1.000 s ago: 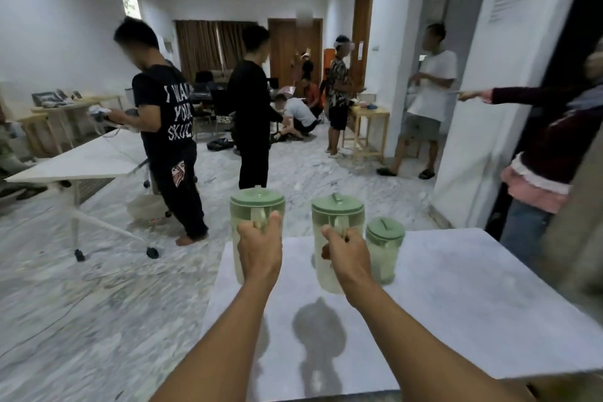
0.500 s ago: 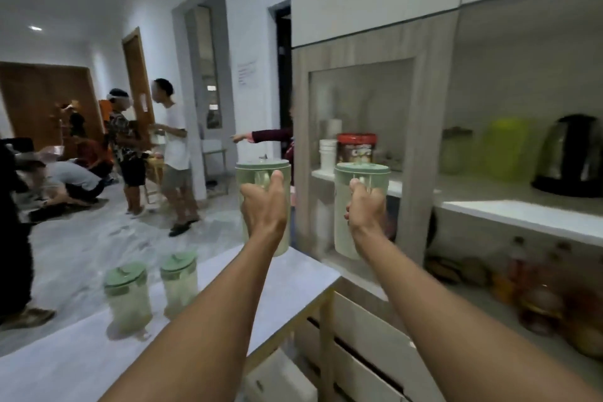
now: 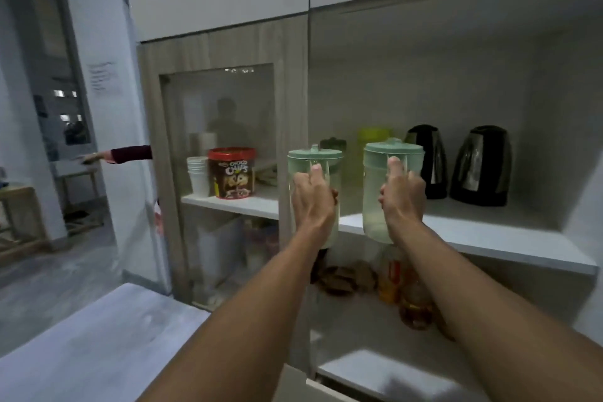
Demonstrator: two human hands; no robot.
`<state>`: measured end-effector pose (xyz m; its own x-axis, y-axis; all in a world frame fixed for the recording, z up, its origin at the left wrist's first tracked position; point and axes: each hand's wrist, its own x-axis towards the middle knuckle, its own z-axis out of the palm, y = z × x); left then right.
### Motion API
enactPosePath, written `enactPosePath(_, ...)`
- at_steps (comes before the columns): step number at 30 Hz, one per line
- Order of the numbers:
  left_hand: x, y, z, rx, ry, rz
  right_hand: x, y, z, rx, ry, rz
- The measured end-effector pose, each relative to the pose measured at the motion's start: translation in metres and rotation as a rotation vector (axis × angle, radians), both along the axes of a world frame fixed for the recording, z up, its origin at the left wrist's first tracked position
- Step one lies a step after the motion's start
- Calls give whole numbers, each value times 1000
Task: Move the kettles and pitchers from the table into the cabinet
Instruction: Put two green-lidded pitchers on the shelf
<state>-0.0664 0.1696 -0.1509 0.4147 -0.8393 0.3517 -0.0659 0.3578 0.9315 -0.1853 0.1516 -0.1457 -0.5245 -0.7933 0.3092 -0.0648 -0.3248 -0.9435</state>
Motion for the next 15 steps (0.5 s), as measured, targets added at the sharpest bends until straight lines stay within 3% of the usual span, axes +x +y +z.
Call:
enactPosePath(7, -54, -130, -5, 35, 24, 0, -55, -138, -11, 33, 57, 45)
enactPosePath(15, -54, -240, -34, 134, 50, 74, -50, -253, -45, 88, 114, 80)
